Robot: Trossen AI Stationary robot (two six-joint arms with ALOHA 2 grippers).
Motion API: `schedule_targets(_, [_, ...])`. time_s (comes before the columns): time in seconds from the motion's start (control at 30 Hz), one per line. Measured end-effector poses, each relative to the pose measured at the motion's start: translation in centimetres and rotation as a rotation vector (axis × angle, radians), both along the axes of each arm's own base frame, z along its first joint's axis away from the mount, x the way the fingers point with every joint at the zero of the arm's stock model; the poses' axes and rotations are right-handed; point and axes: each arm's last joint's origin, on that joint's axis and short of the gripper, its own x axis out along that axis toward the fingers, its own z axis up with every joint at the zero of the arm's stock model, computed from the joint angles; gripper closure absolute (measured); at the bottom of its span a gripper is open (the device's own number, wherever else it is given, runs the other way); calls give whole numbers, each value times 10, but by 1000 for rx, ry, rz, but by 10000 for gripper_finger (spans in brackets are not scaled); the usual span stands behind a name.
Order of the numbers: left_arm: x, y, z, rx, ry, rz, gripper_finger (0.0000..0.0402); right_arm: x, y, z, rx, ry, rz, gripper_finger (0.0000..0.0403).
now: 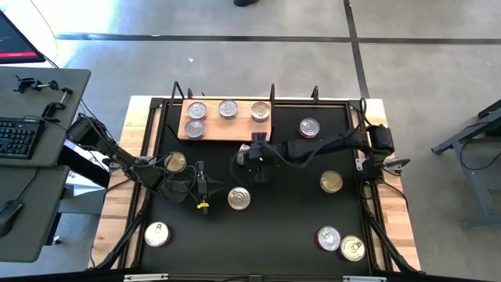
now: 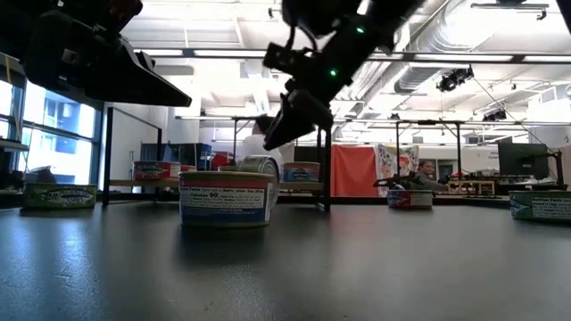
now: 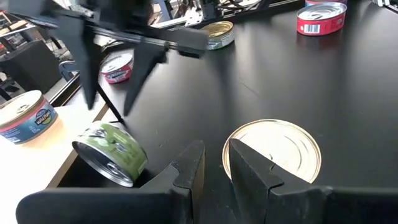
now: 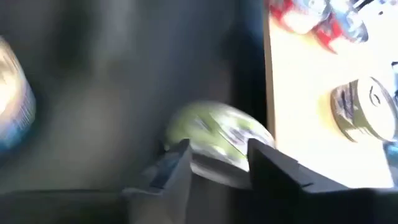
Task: Stack canned seafood by type on shelf
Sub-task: Put the green tuna can on the shelf aligned with the green tuna can
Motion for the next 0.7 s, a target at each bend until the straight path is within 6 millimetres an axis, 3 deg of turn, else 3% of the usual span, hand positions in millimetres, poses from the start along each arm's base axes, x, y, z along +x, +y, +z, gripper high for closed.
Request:
schedule_targets(0.13, [0, 0, 0, -11, -1, 4, 337, 7, -21, 14, -90, 161, 39, 177])
schedule_targets(0.3, [1, 0, -4, -2, 16, 7, 337, 17, -38, 1, -168, 265, 178, 123])
schedule_targets(0.47, [4, 1, -13, -6, 47, 26, 337, 29, -34, -15, -142, 258, 374, 116])
schedule_targets(0.7, [5, 0, -19, -1, 67, 29, 337, 35, -20, -18, -41, 186, 489, 127])
